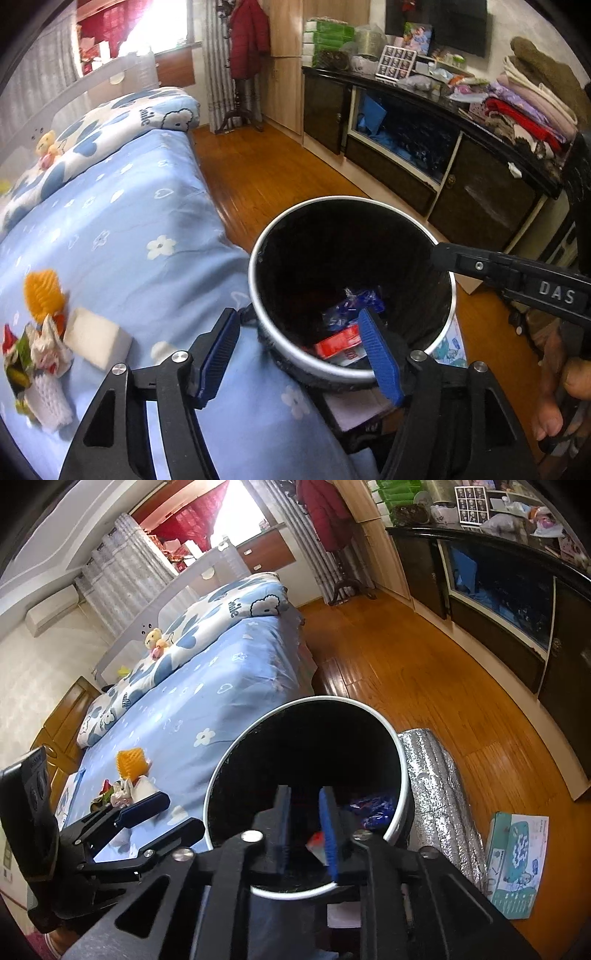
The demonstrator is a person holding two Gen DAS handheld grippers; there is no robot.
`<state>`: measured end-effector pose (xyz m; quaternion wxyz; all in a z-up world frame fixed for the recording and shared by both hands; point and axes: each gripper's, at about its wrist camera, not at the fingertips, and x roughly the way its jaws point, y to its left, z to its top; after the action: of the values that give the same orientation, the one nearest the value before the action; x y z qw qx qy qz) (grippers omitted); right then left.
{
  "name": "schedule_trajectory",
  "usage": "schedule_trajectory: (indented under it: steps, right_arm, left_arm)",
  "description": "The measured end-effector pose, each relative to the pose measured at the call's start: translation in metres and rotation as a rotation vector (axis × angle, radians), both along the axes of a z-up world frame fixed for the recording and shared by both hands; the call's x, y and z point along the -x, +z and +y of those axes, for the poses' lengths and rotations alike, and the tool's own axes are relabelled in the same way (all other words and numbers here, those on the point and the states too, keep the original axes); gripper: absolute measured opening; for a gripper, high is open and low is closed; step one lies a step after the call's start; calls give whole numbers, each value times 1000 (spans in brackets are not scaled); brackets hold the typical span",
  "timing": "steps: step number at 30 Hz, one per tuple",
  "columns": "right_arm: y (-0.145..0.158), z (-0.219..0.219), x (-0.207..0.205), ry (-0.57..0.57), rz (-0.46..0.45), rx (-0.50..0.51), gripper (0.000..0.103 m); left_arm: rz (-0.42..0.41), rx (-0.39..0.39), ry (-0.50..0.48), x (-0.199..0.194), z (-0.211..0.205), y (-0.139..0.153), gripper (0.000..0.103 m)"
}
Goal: Collect trash
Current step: 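Move both open tools back toward the trash pile on the bed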
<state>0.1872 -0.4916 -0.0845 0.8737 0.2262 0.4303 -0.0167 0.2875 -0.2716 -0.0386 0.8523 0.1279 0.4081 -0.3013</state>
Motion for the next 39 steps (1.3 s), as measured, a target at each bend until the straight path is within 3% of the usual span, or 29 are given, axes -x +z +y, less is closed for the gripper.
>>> schedule_trajectory:
  steps: [4, 8, 10, 16, 24, 31, 39]
  right_arm:
    - [8, 10, 8, 6, -31, -3, 47]
    - [18, 29, 15, 17, -63, 0, 58]
    - [23, 43, 20, 31, -87, -2, 70]
    - [36, 88, 32, 72, -137, -7, 80]
    - [34, 150, 46, 183, -121, -33, 80]
    - [26, 182, 58, 234, -74, -23, 80]
    - [33, 222, 38, 287, -78, -41, 80]
  left_arm:
    - [1, 26, 48, 12, 25, 1, 68]
    - [-5, 39, 102, 28, 54, 2, 68]
    - [-4, 46, 133, 36, 71, 2, 68]
    - [-18, 63, 210, 69, 119, 8, 68]
    - [-56, 45, 281, 121, 180, 9, 70]
    - [-22, 47, 319, 141, 210, 4, 70]
    - [-37, 39, 431, 160, 261, 32, 70]
